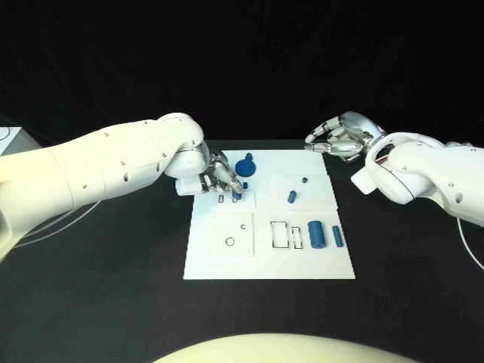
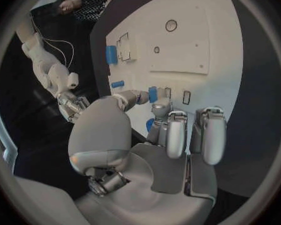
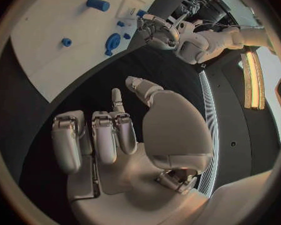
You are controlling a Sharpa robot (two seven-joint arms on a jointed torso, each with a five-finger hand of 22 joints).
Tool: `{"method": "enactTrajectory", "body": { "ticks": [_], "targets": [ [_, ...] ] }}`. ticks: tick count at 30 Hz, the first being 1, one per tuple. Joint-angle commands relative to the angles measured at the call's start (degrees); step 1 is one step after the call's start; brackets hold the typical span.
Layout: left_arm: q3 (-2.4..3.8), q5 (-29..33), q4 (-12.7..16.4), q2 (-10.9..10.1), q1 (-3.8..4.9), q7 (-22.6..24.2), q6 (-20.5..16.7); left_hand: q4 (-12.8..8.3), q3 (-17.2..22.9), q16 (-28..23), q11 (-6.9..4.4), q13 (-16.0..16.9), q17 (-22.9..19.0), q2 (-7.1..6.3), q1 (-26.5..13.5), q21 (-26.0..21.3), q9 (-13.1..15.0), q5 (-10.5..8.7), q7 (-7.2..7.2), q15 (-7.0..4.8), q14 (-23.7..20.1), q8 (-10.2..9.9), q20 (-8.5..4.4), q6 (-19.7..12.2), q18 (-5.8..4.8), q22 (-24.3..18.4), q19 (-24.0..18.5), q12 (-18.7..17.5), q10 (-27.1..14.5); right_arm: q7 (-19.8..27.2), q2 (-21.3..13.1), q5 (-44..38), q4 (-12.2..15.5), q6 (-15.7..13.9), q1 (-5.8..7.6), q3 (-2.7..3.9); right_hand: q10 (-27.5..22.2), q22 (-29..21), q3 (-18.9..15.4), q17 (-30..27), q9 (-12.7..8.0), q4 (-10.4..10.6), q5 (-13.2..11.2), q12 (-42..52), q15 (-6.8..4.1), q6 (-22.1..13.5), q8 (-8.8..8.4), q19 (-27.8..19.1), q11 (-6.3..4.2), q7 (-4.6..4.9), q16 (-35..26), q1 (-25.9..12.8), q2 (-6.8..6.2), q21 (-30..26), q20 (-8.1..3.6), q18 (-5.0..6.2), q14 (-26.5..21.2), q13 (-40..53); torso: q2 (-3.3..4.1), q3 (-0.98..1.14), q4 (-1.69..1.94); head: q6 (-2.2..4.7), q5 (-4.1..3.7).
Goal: Assemble the parts on the task board
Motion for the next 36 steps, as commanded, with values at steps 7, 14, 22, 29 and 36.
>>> {"method": "enactTrajectory", "body": {
  "ticks": [7, 14, 22, 29, 36],
  "targets": [
    [-0.08, -6.6, 0.9, 0.4, 0.02, 1.8, -5.7, -10.2, 9.4, 0.2, -0.57, 2.8, 15.1, -0.48, -1.2, 0.4, 7.3, 1.20, -1.08, -0.87, 5.9, 1.5, -0.93, 1.7, -0.66, 10.9, 3.2, 2.1, 2.5, 0.2, 0.1, 0.3, -0.1, 0.7, -0.04, -0.08, 6.1, 14.9, 0.0, 15.1, 0.0, 0.5, -0.1, 0.2, 0.21, -0.4, -0.36, 6.1, 0.57, 0.24, 0.2, -0.2, 0.23, -0.1, 0.26, -0.28, 6.1, 15.1, 0.07, -0.05, -0.13, 0.19, 0.07],
    [-0.21, -10.7, 0.8, 0.9, -0.03, 2.0, -6.6, -9.9, 8.6, 0.2, -1.02, 4.2, 15.1, -0.57, -1.7, 0.5, 7.9, 1.21, -1.61, -1.23, 5.9, 2.4, -1.20, 2.2, -0.70, 11.1, 3.3, 3.1, 3.9, 0.3, 0.1, 0.3, 0.0, 0.6, -0.05, -0.11, 6.1, 14.8, 0.0, 15.1, 0.0, 0.5, -0.1, 0.2, 0.21, -0.5, -0.37, 6.1, 0.57, 0.24, 0.2, -0.2, 0.23, -0.2, 0.27, -0.25, 6.1, 15.1, 0.12, 0.02, -0.17, -0.05, 0.27],
    [-1.71, -14.9, 1.8, 0.8, -0.07, 1.7, -6.5, -9.9, 8.5, 0.2, -1.15, 4.5, 15.1, -0.57, -1.6, 0.5, 8.0, 1.26, -1.74, -1.32, 5.9, 2.6, -1.26, 2.3, -0.73, 11.2, 3.4, 3.3, 4.1, 0.4, 0.0, 0.3, 0.0, 0.6, -0.07, -0.12, 6.1, 14.7, 0.0, 15.1, 0.0, 0.5, 0.0, 0.2, 0.22, -0.5, -0.42, 6.0, 0.58, 0.25, 0.2, -0.2, 0.23, -0.4, 0.28, -0.22, 6.1, 15.1, 0.09, 0.03, -0.17, -0.24, 0.33],
    [-2.38, -15.7, 2.9, 0.0, -0.11, 1.3, -6.3, -10.0, 8.5, 0.2, -1.20, 4.6, 15.1, -0.55, -1.6, 0.6, 8.1, 1.33, -1.79, -1.38, 5.9, 2.6, -1.30, 2.3, -0.75, 11.3, 3.5, 3.3, 4.2, 0.5, -0.1, 0.6, 0.1, 0.7, -0.09, -0.12, 6.1, 14.6, 0.0, 15.1, 0.0, 0.5, 0.1, 0.2, 0.24, -0.6, -0.51, 5.9, 0.60, 0.27, 0.2, -0.2, 0.20, -0.5, 0.30, -0.18, 6.1, 15.1, 0.23, -0.01, -0.23, -0.33, 0.32],
    [-2.53, -15.3, 3.6, -0.4, -0.23, 1.3, -6.5, -10.0, 8.6, 0.2, -1.26, 4.7, 15.1, -0.51, -1.6, 0.6, 8.1, 1.40, -1.85, -1.43, 5.9, 2.7, -1.33, 2.4, -0.76, 11.3, 3.5, 3.4, 4.3, 0.6, -0.1, 0.8, 0.1, 0.6, -0.09, -0.12, 6.1, 14.2, 0.0, 15.1, 0.0, 0.5, 0.2, 0.2, 0.26, -0.6, -0.60, 5.6, 0.62, 0.30, 0.2, -0.2, 0.14, -1.2, 0.32, -0.01, 6.1, 15.1, 0.18, -0.03, -0.16, -0.49, 0.29]
  ]
}}
